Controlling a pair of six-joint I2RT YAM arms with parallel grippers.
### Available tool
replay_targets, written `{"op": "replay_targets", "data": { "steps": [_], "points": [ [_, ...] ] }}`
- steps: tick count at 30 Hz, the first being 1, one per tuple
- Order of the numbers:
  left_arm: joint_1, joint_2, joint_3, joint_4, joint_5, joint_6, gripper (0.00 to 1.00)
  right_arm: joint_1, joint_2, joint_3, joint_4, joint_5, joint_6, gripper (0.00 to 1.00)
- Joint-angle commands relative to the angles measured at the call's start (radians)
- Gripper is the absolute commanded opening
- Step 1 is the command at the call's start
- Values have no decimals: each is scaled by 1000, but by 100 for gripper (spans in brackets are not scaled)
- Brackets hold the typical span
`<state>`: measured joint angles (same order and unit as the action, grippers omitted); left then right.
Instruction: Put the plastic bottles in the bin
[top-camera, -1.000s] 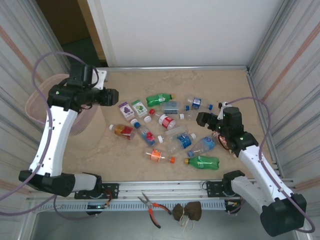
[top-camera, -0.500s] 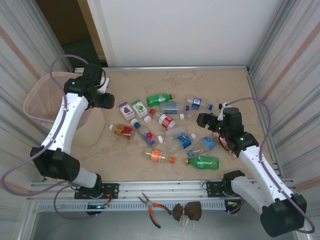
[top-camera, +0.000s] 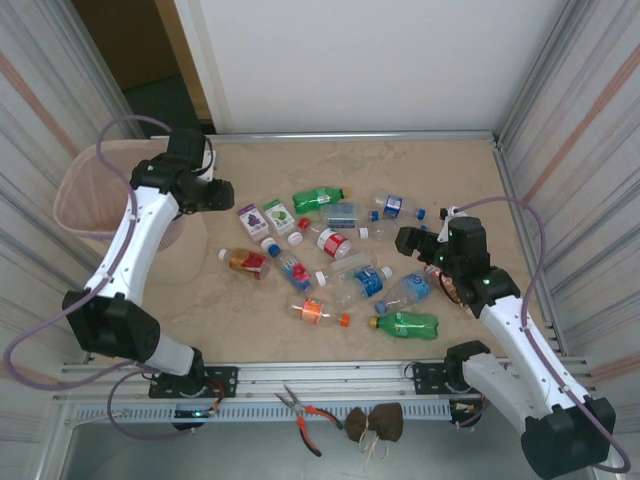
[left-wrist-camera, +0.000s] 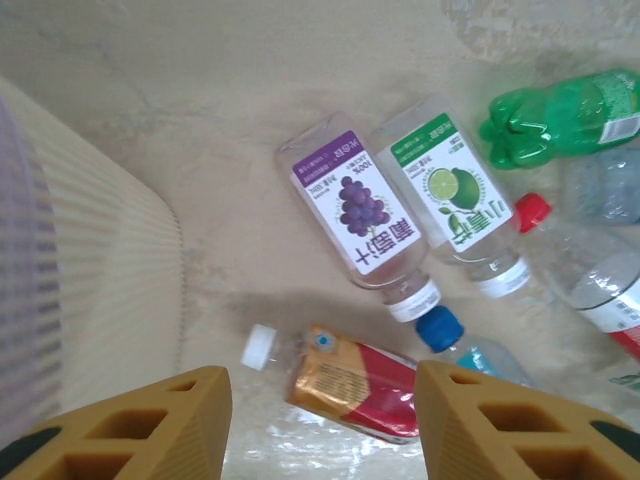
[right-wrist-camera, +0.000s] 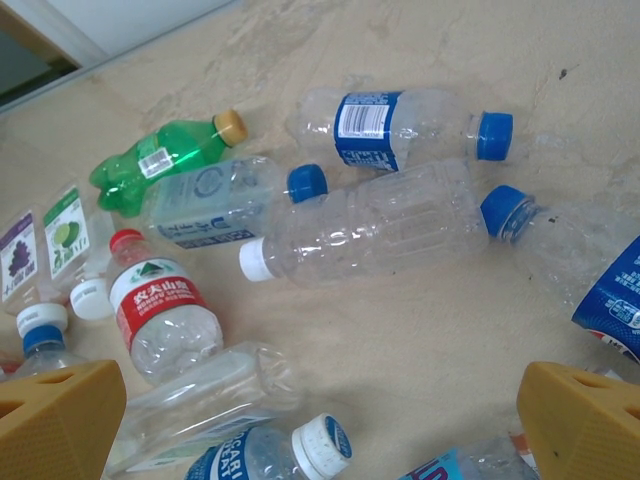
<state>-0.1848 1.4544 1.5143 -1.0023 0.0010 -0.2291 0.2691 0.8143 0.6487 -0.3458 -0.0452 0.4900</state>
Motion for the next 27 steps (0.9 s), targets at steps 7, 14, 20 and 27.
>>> {"op": "replay_targets", "data": {
  "steps": [7,14,20,27],
  "points": [
    [-208,-113,-199,117,-229,-570,51,7,-9,-20,9,1,15,99],
    [-245,-78,-374,171,-259,-888,53,7,-20,-21,4,1,12,100],
    [-243,-7,-450,229,-203,-975,61,7,-27,-24,-4,11,2,100],
    [-243,78,-467,266,-118,-1025,66,7,-26,-21,-4,13,1,100]
  ]
}}
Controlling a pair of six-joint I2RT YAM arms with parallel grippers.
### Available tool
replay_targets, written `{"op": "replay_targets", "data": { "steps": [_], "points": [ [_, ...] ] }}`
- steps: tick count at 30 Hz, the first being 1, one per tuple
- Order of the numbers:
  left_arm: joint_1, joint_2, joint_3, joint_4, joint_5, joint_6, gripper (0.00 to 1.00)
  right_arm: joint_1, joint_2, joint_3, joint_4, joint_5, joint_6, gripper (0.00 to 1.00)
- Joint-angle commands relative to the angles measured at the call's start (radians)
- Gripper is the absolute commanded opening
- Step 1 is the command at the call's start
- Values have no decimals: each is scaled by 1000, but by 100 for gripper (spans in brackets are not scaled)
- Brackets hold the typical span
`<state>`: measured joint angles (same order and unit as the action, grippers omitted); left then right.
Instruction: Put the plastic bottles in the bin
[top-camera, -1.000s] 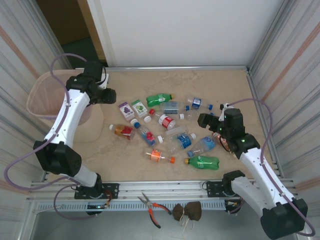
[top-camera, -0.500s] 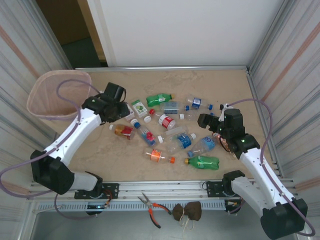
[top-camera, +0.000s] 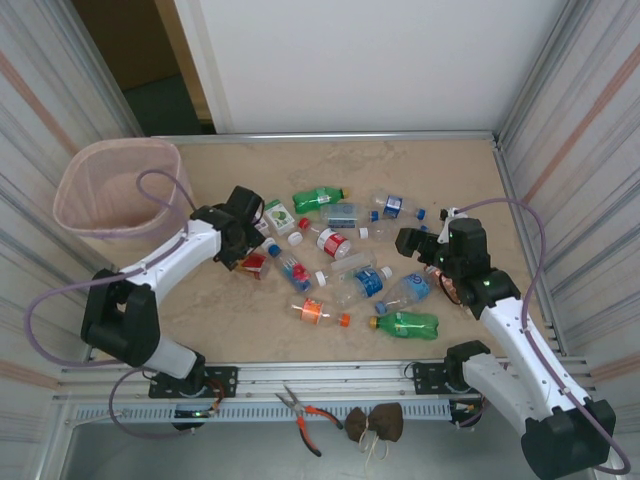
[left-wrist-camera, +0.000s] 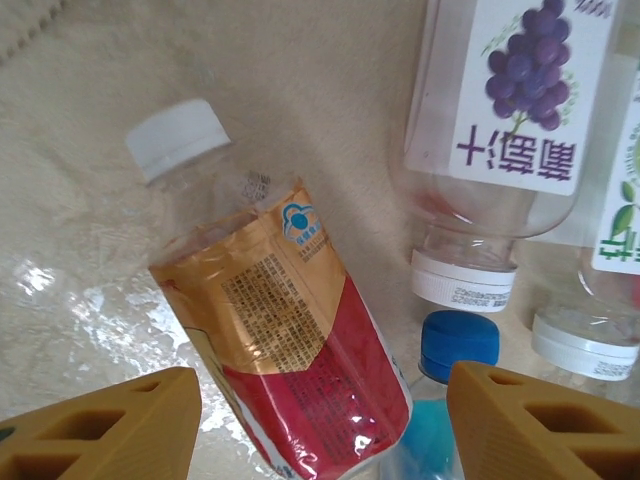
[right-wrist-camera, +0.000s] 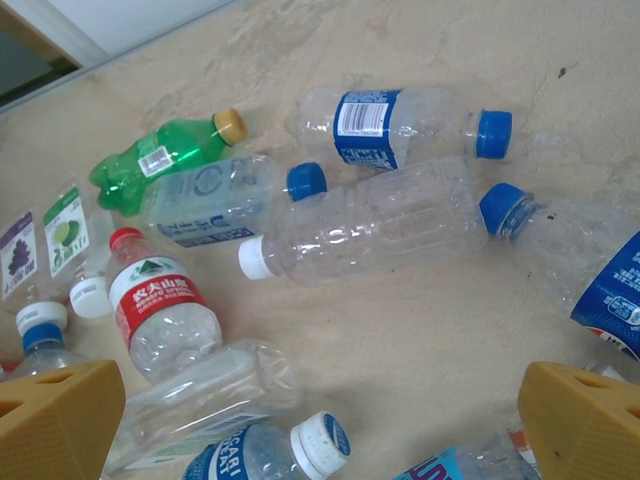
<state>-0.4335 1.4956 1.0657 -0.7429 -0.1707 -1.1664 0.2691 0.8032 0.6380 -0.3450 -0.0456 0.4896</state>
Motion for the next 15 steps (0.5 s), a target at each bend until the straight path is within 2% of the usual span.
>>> {"op": "replay_targets", "data": {
  "steps": [1,7,15],
  "points": [
    [6,47,-21,7,64,-97,66,7,-15,-11,-5,12,3,100],
    [5,98,-34,-44,94,-199,67,7,-18,-7,-10,15,3,100],
    [6,130,-50,2,124,-207,69,7,-22,-6,-15,15,3,100]
  ]
}}
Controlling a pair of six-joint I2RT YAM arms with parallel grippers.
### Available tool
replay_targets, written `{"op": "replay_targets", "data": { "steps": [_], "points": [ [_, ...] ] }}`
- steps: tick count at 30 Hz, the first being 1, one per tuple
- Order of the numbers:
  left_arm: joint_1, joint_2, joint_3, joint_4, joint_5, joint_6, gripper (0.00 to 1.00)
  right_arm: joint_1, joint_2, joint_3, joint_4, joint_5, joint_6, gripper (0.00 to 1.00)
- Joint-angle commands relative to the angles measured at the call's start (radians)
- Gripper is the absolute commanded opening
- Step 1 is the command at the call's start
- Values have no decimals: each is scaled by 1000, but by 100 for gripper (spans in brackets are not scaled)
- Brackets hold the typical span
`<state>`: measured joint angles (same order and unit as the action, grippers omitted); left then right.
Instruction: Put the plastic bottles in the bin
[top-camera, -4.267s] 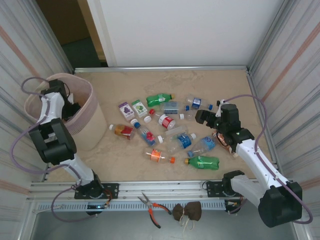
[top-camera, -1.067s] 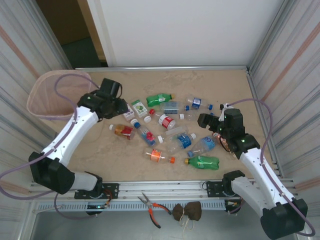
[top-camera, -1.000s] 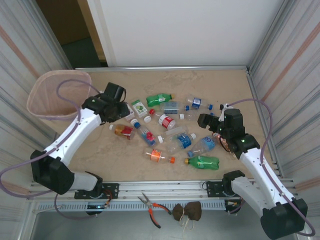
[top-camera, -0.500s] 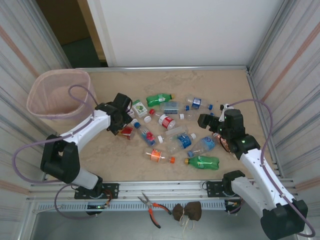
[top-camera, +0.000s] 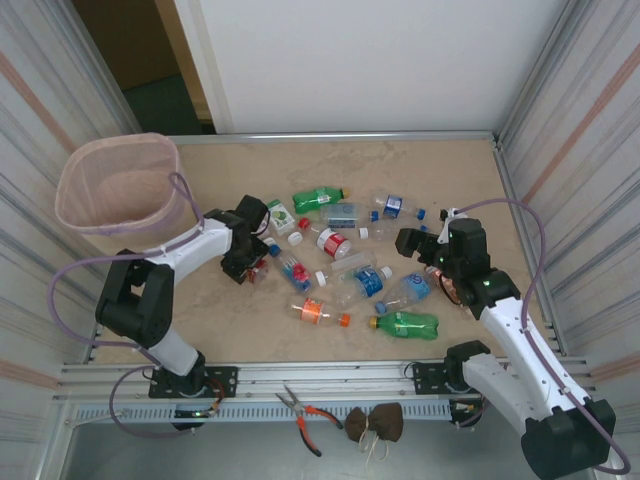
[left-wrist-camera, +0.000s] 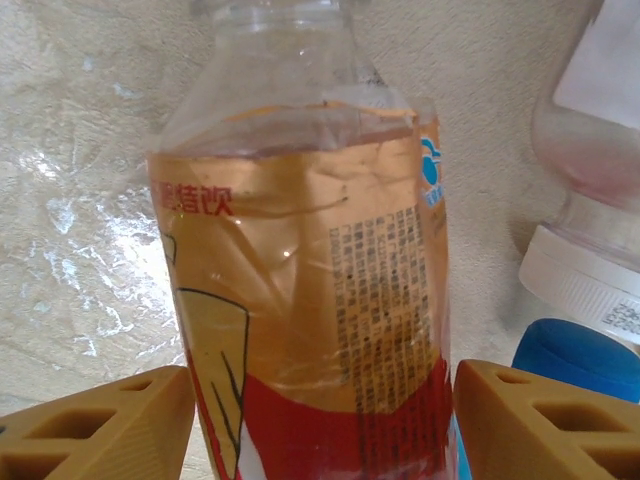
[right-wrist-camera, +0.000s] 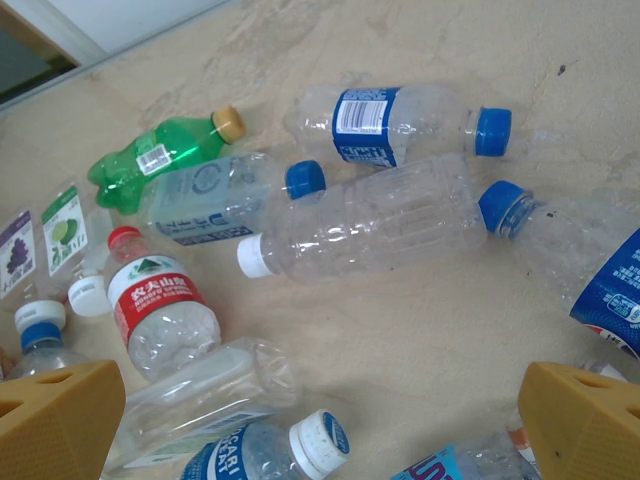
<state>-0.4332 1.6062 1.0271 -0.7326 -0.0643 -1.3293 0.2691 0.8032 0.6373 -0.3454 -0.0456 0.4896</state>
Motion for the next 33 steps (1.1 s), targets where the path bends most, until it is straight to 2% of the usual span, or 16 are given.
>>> {"op": "replay_targets", "data": {
  "steps": [1,13,18,24,33],
  "points": [
    [5,24,-13,-4,21,-43,69,7,-22,-5,-16,16,2,100],
    [5,71,-5,25,45,-25,70,7,-29,-3,-25,24,3,100],
    [5,69,-10,30,49,-24,65,7,-44,-11,-31,32,3,100],
    [4,17,-7,21,40,-15,59,7,-59,-14,-40,40,3,100],
    [-5,-120,65,-41,6,49,58,6,-55,-19,-32,40,5,100]
  ]
}}
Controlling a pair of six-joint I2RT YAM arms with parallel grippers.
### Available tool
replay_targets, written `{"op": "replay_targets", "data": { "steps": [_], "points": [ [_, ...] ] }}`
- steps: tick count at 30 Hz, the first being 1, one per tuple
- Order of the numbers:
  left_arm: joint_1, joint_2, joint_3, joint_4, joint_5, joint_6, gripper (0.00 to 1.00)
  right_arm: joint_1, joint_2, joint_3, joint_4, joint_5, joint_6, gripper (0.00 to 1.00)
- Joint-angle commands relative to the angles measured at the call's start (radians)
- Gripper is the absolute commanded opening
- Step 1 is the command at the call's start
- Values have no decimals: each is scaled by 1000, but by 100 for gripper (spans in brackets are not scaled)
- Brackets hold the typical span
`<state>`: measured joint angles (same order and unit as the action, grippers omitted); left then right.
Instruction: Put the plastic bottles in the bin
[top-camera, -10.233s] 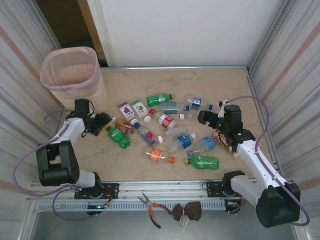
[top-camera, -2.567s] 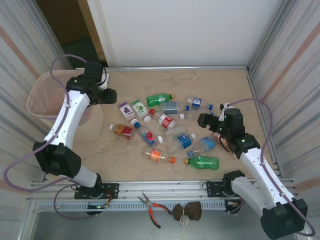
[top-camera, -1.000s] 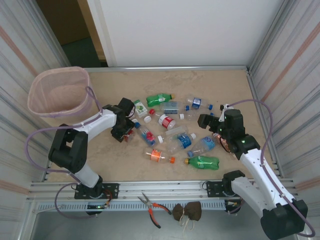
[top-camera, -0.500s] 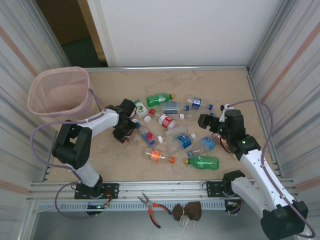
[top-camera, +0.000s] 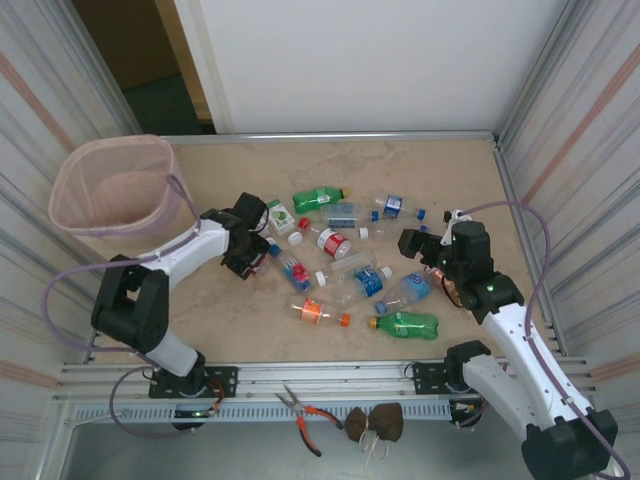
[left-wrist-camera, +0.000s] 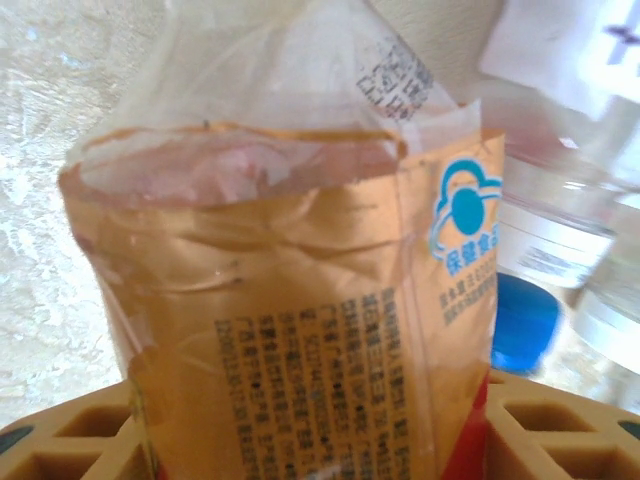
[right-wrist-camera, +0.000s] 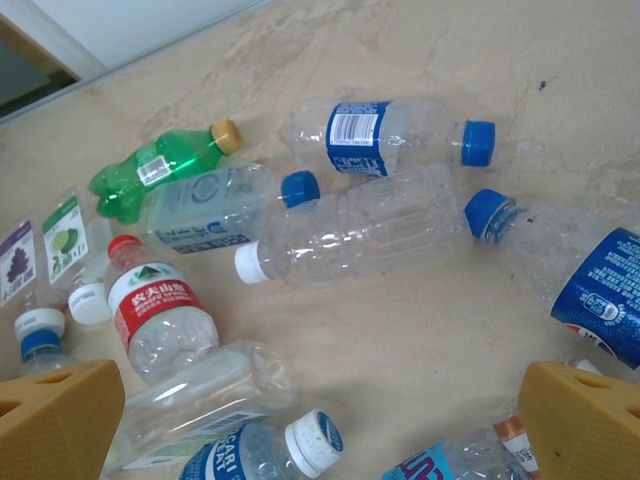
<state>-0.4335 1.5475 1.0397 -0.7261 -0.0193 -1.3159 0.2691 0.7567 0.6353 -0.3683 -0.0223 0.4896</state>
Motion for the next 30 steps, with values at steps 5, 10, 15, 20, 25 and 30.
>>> {"op": "replay_targets", "data": {
  "steps": [5,10,15,20,25,30],
  "points": [
    [-22,-123,130,-54,-68,149,56,6,7,-11,3,13,4,100],
    [-27,-166,211,-33,-76,336,55,7,17,-8,11,12,1,100],
    [-27,-200,288,-21,-47,546,52,6,23,-5,15,9,-1,100],
    [-25,-241,384,-28,15,802,51,6,30,-1,19,6,-3,100],
    [-20,-257,546,-164,-48,1051,49,7,40,3,22,3,-9,100],
    [15,-256,679,-298,-206,1212,47,6,55,10,28,-4,-11,100]
  ]
}}
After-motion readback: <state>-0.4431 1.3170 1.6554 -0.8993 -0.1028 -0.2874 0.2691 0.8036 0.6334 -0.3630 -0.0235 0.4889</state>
